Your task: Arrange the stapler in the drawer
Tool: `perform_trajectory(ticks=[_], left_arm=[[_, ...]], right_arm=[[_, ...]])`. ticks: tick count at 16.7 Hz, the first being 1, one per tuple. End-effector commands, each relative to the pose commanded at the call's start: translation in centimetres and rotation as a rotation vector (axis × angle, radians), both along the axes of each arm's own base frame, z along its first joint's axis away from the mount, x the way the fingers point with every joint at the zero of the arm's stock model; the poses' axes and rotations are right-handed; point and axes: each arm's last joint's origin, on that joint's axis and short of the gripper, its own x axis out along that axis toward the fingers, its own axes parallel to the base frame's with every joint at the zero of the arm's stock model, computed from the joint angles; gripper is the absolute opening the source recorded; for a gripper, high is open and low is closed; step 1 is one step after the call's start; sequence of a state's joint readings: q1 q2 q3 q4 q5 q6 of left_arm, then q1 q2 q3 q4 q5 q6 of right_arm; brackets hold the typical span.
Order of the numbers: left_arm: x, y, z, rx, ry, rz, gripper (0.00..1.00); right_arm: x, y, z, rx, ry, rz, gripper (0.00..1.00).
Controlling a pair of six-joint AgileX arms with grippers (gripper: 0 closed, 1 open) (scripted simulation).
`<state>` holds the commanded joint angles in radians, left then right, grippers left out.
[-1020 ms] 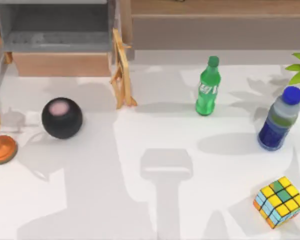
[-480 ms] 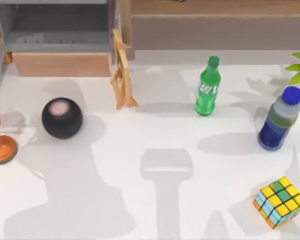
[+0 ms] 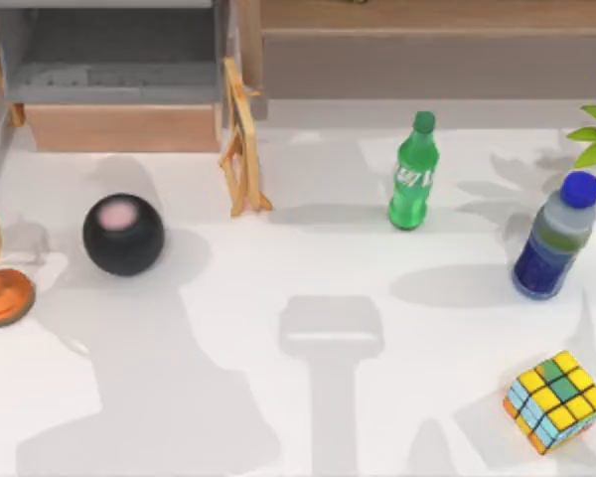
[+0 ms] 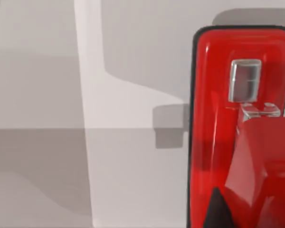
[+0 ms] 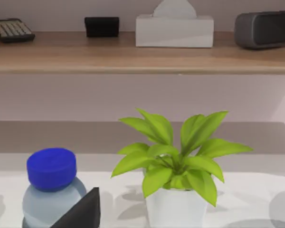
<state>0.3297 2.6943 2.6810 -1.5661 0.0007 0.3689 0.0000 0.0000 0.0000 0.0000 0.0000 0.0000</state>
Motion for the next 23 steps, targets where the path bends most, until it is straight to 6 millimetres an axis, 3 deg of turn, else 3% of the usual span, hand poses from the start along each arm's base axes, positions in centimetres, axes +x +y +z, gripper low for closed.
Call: perform_trajectory(ticks=[6, 19, 23], left_arm=[[-0.09, 0.11, -0.14, -0.008, -0.002, 0.003, 0.0], [-0.09, 0.11, -0.14, -0.008, -0.002, 0.003, 0.98], [-0.09, 0.11, -0.14, -0.008, -0.002, 0.003, 1.0]], right_arm=[[0.0, 0.0, 0.0, 0.0, 0.0, 0.0, 1.0], [0.0, 0.0, 0.0, 0.0, 0.0, 0.0, 1.0], [0.0, 0.0, 0.0, 0.0, 0.0, 0.0, 1.0]])
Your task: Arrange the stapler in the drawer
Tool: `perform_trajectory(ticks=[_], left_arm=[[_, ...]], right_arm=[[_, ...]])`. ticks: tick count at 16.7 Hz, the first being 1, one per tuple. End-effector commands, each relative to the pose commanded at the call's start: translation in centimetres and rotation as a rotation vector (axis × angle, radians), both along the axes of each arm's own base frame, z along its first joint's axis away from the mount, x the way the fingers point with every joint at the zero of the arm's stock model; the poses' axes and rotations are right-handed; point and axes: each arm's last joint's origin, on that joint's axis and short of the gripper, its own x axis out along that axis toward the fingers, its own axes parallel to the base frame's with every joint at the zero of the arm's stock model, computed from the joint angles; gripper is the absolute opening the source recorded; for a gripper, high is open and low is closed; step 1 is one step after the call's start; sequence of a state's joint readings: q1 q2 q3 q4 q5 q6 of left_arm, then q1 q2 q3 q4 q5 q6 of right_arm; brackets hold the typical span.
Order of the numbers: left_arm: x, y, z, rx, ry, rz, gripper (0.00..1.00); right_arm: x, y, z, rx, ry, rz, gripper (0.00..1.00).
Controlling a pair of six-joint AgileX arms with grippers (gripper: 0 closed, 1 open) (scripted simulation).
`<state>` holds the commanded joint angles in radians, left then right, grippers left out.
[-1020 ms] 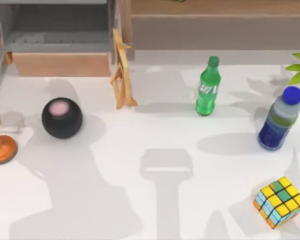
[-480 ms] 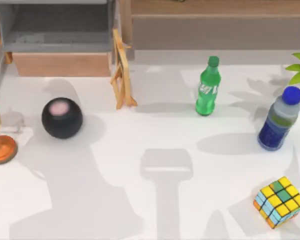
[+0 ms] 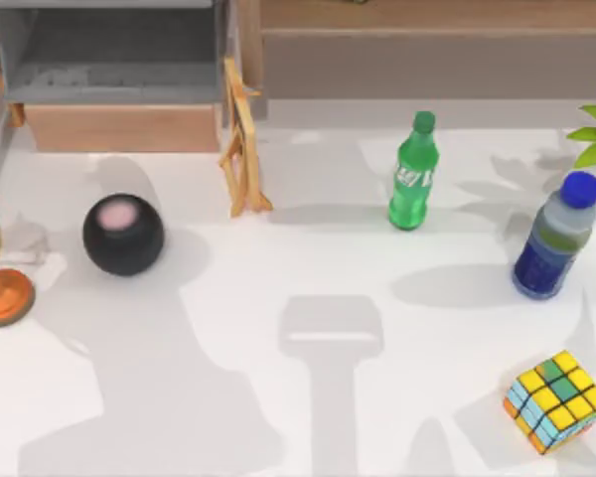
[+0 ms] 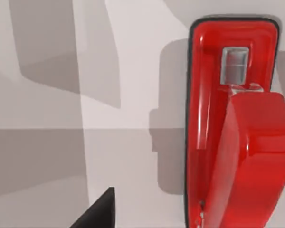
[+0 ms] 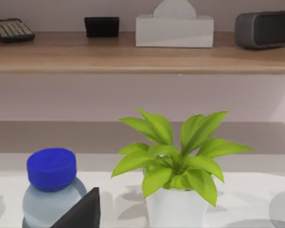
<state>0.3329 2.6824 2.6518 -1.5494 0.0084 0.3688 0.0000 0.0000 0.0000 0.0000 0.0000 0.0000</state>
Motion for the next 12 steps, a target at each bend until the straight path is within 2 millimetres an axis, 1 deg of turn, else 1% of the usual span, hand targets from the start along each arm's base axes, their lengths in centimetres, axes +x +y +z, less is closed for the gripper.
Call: perform_trajectory(ticks=[6, 7, 8, 9, 12], left_arm=[[0.0, -0.1, 0.0, 0.0, 0.0, -0.002, 1.0], [0.0, -0.1, 0.2, -0.001, -0.008, -0.001, 1.0], [-0.1, 0.1, 0.7, -0.003, -0.025, 0.001, 1.0], [-0.3, 0.3, 1.7, -0.007, -0.059, 0.004, 1.0], [-1.2, 1.4, 5.1, -0.017, -0.214, 0.002, 1.0]], right_arm=[[0.0, 0.0, 0.0, 0.0, 0.0, 0.0, 1.0], [0.0, 0.0, 0.0, 0.0, 0.0, 0.0, 1.0], [0.0, 0.0, 0.0, 0.0, 0.0, 0.0, 1.0], [0.0, 0.0, 0.0, 0.0, 0.0, 0.0, 1.0], [0.0, 0.0, 0.0, 0.0, 0.0, 0.0, 1.0]])
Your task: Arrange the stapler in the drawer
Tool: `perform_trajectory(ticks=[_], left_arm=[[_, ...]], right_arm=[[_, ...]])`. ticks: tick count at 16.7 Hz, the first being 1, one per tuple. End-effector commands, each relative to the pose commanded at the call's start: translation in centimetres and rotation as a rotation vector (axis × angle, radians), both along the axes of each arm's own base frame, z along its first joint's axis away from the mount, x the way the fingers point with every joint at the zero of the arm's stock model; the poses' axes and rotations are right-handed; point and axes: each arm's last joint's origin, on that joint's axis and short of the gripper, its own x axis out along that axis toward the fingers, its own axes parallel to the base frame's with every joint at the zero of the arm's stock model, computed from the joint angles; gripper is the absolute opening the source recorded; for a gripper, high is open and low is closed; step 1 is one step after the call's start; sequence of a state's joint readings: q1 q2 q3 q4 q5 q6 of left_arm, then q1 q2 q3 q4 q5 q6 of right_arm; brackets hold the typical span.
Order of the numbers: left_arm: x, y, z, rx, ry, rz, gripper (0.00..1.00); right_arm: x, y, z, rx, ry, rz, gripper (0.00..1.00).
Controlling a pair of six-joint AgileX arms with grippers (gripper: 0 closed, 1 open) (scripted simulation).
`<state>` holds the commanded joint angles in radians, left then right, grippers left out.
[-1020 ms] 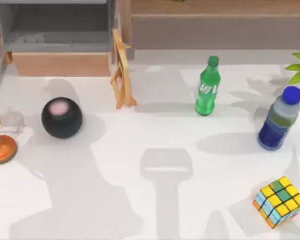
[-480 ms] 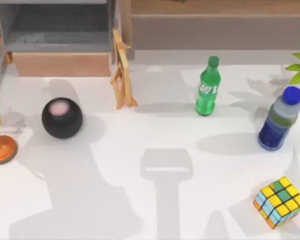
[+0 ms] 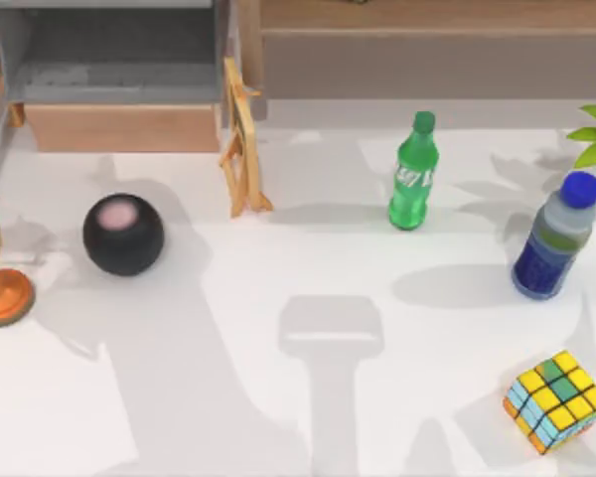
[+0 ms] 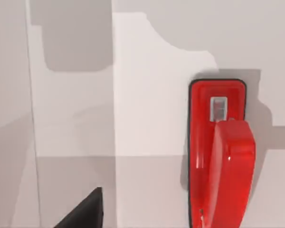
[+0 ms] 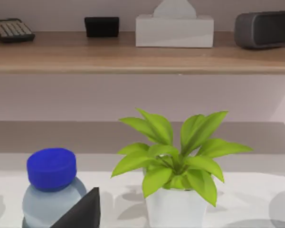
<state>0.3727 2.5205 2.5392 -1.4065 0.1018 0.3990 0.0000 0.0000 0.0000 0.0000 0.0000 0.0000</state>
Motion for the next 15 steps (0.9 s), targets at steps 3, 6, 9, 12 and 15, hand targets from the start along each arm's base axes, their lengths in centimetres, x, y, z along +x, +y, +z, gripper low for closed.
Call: perform_trajectory(ticks=[3, 6, 9, 12, 15], left_arm=[[-1.1, 2.3, 3.1, 0.017, -0.22, -0.029, 1.0], [-2.4, 5.0, 5.3, 0.095, -0.474, -0.114, 1.0], [-4.0, 7.6, 6.8, 0.256, -0.72, -0.252, 1.0], [-6.1, 10.0, 7.0, 0.497, -0.909, -0.419, 1.0], [-9.0, 11.8, 5.7, 0.787, -1.008, -0.58, 1.0]], right_arm=[[0.0, 0.0, 0.0, 0.0, 0.0, 0.0, 1.0], [0.0, 0.0, 0.0, 0.0, 0.0, 0.0, 1.0], [0.0, 0.0, 0.0, 0.0, 0.0, 0.0, 1.0], [0.0, 0.0, 0.0, 0.0, 0.0, 0.0, 1.0], [0.0, 0.0, 0.0, 0.0, 0.0, 0.0, 1.0]])
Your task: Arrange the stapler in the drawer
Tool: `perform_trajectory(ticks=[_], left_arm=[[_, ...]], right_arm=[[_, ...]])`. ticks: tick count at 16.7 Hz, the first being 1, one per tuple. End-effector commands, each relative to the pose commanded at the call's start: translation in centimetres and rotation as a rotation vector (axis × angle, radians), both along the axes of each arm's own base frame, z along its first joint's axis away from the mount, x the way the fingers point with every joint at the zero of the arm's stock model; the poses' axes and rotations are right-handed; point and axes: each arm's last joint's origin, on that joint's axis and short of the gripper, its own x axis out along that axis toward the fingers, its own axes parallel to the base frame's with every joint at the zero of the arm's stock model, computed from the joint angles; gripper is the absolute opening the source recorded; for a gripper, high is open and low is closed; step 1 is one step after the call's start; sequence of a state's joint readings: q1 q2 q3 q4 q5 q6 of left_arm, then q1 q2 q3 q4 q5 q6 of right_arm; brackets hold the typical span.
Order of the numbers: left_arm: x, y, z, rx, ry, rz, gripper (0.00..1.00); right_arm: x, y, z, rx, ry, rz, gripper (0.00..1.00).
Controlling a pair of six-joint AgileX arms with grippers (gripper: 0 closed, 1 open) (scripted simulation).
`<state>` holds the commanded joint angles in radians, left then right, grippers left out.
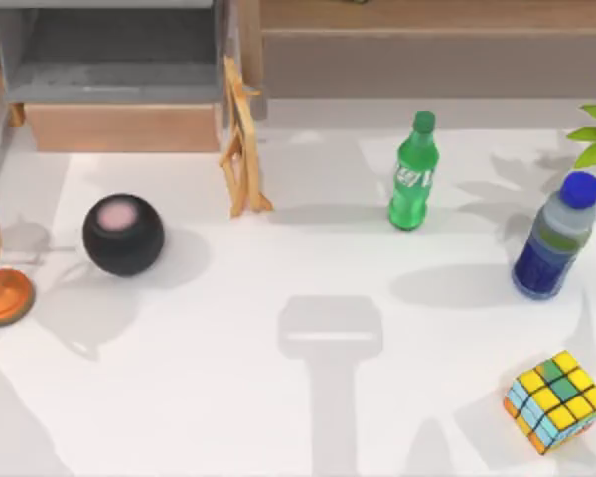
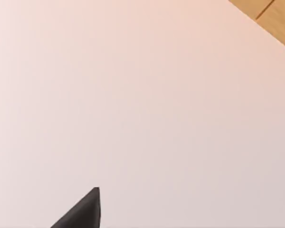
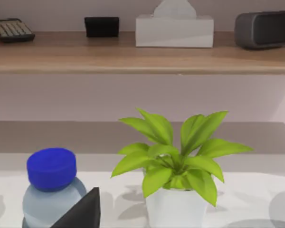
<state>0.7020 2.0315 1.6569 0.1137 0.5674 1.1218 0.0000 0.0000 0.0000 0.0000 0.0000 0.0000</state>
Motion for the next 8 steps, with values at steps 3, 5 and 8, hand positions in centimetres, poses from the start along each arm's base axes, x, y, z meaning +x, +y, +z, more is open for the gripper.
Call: perform_trajectory(ticks=[3, 5, 8], left_arm=[[-3.4, 1.1, -2.8, 0.291, -0.083, -0.002, 1.0], [-6.0, 1.2, -5.2, 0.455, -0.106, 0.015, 1.0], [-9.7, 0.3, -9.2, 0.631, -0.107, 0.043, 1.0]], right_arm=[[0.0, 0.0, 0.0, 0.0, 0.0, 0.0, 1.0], [0.0, 0.0, 0.0, 0.0, 0.0, 0.0, 1.0], [0.0, 0.0, 0.0, 0.0, 0.0, 0.0, 1.0]])
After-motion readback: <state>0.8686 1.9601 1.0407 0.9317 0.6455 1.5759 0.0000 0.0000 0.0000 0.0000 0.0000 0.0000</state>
